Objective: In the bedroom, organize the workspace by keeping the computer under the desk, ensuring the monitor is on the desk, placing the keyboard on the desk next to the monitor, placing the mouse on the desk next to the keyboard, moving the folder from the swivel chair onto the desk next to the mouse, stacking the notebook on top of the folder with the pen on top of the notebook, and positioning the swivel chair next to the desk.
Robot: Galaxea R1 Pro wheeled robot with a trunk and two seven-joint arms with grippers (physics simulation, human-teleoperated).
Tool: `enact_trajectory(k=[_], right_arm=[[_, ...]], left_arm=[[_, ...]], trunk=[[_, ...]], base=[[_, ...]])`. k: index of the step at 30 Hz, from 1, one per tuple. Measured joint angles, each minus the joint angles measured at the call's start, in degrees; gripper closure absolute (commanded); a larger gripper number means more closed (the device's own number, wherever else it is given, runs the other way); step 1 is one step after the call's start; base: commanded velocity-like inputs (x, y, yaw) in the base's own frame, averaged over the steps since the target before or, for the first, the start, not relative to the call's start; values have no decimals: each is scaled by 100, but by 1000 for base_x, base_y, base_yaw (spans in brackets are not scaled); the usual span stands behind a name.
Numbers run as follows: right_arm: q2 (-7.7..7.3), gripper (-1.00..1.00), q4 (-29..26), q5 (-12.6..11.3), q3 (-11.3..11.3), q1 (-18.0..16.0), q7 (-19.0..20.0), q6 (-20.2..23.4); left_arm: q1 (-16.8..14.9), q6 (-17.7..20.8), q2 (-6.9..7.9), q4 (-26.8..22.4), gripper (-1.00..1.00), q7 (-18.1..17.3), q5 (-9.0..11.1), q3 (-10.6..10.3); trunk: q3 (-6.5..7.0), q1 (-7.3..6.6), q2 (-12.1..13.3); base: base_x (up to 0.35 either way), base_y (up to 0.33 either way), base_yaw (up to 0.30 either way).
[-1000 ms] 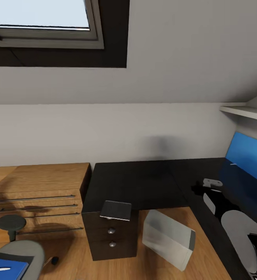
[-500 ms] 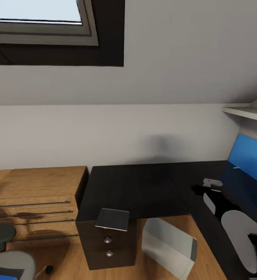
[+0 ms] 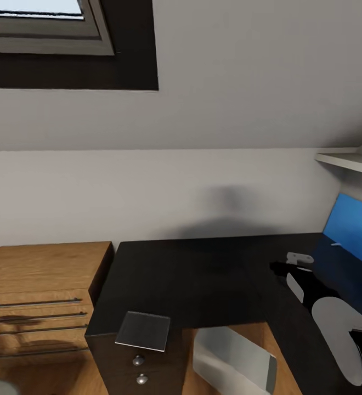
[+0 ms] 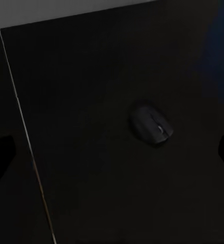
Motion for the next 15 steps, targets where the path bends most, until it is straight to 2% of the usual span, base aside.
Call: enact_trajectory(k=[11, 15], right_arm=[[-4, -100, -17, -6, -2, 2, 16, -4], [-8, -100, -24, -6, -2, 0, 16, 15]], left_arm=[[1, -26, 51, 19, -100, 21, 30, 19], [2, -52, 102, 298, -100, 34, 19, 37]], trunk=[[0, 2, 0], [0, 2, 1]], base=[[29, -33, 0], [0, 0, 0]])
